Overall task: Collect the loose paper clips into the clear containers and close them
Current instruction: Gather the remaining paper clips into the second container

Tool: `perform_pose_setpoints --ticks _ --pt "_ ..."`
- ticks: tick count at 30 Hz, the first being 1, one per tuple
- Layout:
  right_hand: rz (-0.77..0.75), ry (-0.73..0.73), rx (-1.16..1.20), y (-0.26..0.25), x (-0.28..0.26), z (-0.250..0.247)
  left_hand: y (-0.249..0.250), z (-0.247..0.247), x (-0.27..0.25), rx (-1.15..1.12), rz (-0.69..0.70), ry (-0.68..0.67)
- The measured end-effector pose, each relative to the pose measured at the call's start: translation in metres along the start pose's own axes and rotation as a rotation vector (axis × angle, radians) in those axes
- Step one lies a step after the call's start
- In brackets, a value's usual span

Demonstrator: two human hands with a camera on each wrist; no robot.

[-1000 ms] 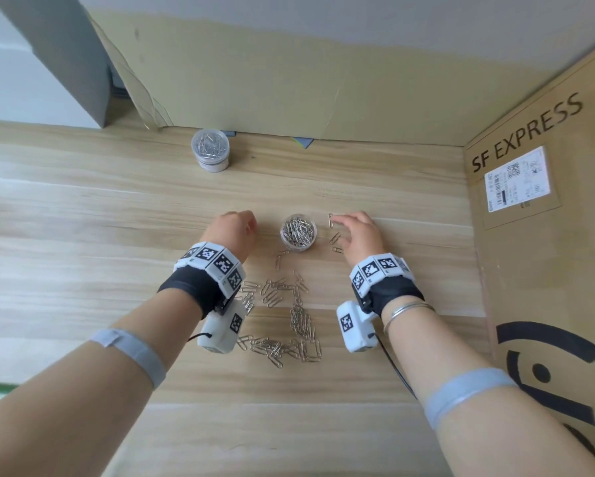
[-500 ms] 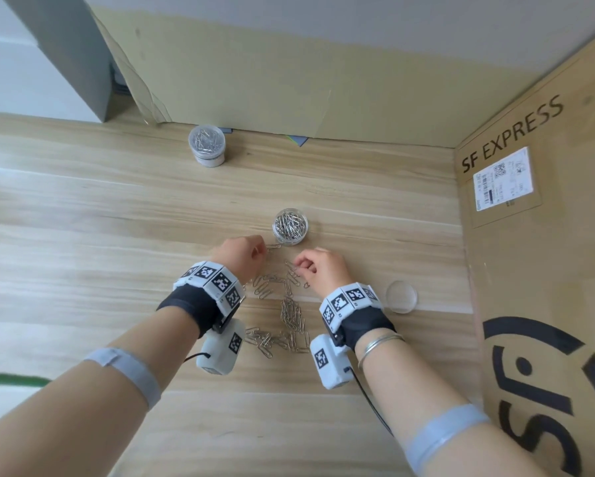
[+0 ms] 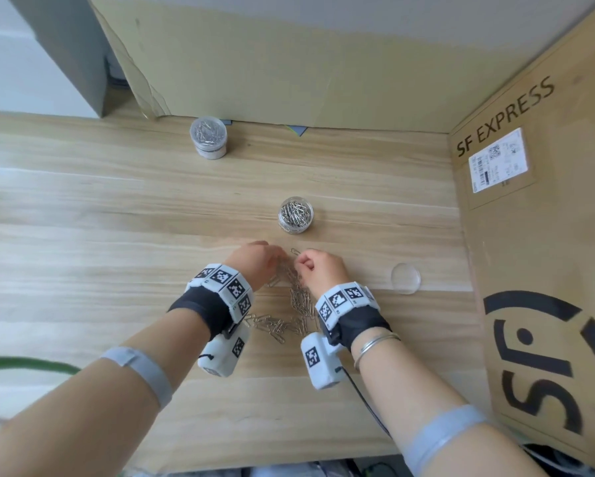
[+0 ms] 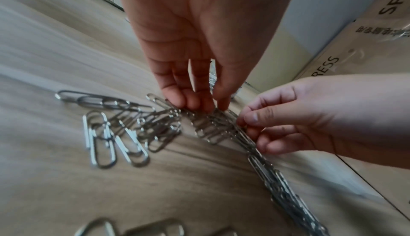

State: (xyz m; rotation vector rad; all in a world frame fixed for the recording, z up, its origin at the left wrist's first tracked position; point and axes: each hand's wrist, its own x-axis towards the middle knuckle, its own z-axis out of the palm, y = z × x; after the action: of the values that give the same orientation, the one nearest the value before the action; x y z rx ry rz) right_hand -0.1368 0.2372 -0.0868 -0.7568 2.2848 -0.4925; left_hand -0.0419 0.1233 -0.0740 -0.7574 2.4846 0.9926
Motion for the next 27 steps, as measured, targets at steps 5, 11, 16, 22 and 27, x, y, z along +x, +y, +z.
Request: perform_pose_setpoints --ticks 5,11,16,22,27 --pt "0.137 -0.094 0.016 0.006 -0.006 -0.020 -0.017 -0.011 -0.008 0.027 -0.128 0.034" --pt "0.274 -0.185 0.030 0.016 -0.020 -0.016 -0.031 -0.004 -0.020 0.059 -0.200 -0.068" --pt "0.200 -0.220 0.174 0.006 -0.022 0.002 -0.021 0.012 -0.025 -0.032 -0.090 -0.077" --pt "0.251 -0.442 0.179 0.015 -0.029 -0.009 -0.013 0.009 -0.029 -0.028 -0.062 -0.344" --pt "0.287 -0.629 0.168 0.024 -0.041 -0.008 -0.017 0.020 -0.032 -0.109 -0.103 -0.529"
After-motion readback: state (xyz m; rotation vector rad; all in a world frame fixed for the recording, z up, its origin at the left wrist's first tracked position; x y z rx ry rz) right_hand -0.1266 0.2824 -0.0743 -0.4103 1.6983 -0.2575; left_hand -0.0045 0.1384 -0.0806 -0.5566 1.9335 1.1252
